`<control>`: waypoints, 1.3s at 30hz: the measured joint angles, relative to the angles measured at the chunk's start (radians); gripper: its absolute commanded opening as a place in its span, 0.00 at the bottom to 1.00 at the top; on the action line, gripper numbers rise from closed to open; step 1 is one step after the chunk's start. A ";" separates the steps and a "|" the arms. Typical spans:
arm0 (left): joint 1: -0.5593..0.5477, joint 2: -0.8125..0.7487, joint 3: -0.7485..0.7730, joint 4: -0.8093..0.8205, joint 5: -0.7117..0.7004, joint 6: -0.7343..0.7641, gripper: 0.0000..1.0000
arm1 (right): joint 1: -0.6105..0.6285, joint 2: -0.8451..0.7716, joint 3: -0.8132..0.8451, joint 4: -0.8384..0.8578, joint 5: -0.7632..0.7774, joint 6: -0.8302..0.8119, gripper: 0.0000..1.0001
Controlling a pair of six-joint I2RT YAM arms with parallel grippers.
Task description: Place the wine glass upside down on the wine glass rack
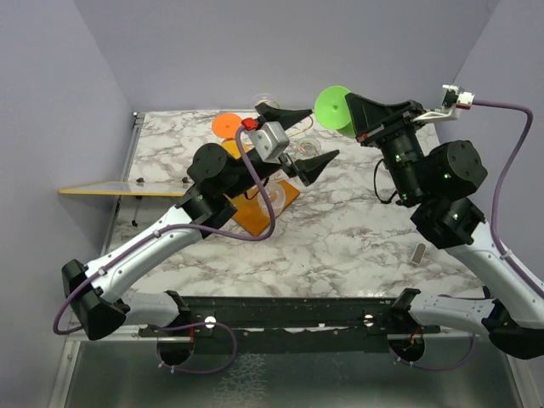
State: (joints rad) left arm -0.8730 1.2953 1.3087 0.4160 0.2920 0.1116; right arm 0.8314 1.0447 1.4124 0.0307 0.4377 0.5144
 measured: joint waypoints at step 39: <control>0.000 -0.627 -0.260 -0.279 -0.488 -0.251 0.99 | -0.197 0.554 0.188 0.185 -0.482 -0.059 0.01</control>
State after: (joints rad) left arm -0.8730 0.6682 1.0485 0.1368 -0.1963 -0.1398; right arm 0.6346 1.5990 1.6005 0.2161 -0.0444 0.4553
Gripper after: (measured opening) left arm 0.988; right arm 0.024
